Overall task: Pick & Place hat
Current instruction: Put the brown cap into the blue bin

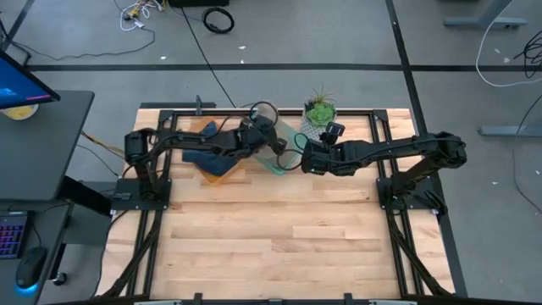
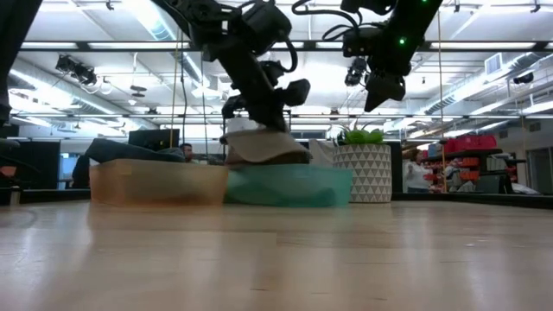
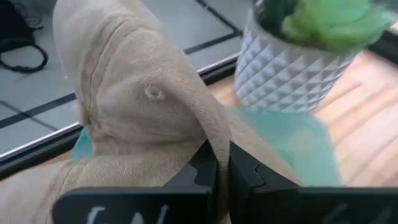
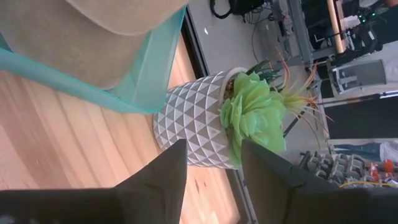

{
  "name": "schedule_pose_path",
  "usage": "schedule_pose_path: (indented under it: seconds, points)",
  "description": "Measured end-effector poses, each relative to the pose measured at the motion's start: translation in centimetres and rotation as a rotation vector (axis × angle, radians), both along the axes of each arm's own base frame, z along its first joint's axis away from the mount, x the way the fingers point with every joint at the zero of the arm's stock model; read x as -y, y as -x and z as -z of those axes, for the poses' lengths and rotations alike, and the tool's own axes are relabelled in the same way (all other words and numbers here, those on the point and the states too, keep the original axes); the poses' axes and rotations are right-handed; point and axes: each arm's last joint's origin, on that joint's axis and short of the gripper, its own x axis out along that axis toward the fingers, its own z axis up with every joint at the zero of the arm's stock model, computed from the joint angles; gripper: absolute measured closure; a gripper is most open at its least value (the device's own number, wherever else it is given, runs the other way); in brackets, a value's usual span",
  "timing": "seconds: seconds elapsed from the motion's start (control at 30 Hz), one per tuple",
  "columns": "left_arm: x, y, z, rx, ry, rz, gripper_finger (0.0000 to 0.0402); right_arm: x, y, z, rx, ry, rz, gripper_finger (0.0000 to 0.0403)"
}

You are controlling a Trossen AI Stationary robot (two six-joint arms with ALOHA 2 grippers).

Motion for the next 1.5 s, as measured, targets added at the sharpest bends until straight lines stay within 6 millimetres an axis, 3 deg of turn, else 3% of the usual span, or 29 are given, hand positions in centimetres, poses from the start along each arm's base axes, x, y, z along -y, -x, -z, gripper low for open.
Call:
schedule_pose_path:
  seconds: [0.13,0.27,0.57,0.7,1.03,1.37,1.5]
  points:
    - [0.8,-0.3,-0.2,0.064,0.025,-0.01,0.0386,0.0,0.0,0.0,0.004,0.0,0.0,0.0248]
    - [1.5,-0.8,0.9,0.09,0.023,-0.081,0.0386,0.0,0.0,0.0,0.004,-0.001,0.0,0.0248]
    - [1.4,-2.3,3.7,0.188,0.029,-0.174,0.0385,0.0,-0.1,0.0,0.009,-0.006,0.0,0.025]
    - [1.3,-2.7,3.7,0.227,0.017,-0.161,0.0385,0.0,-0.1,0.0,0.013,-0.006,0.0,0.025]
    - [2.1,-2.5,4.3,0.095,0.056,-0.047,0.0384,-0.1,-0.2,0.0,0.022,-0.04,-0.012,0.025]
    - [0.6,-1.9,2.5,0.098,0.081,0.045,0.0311,-0.1,-0.2,0.1,0.01,-0.06,-0.029,0.0222]
    - [1.0,-1.2,-0.1,0.09,0.019,0.098,0.0278,-0.1,-0.1,0.1,0.004,-0.06,-0.029,0.0208]
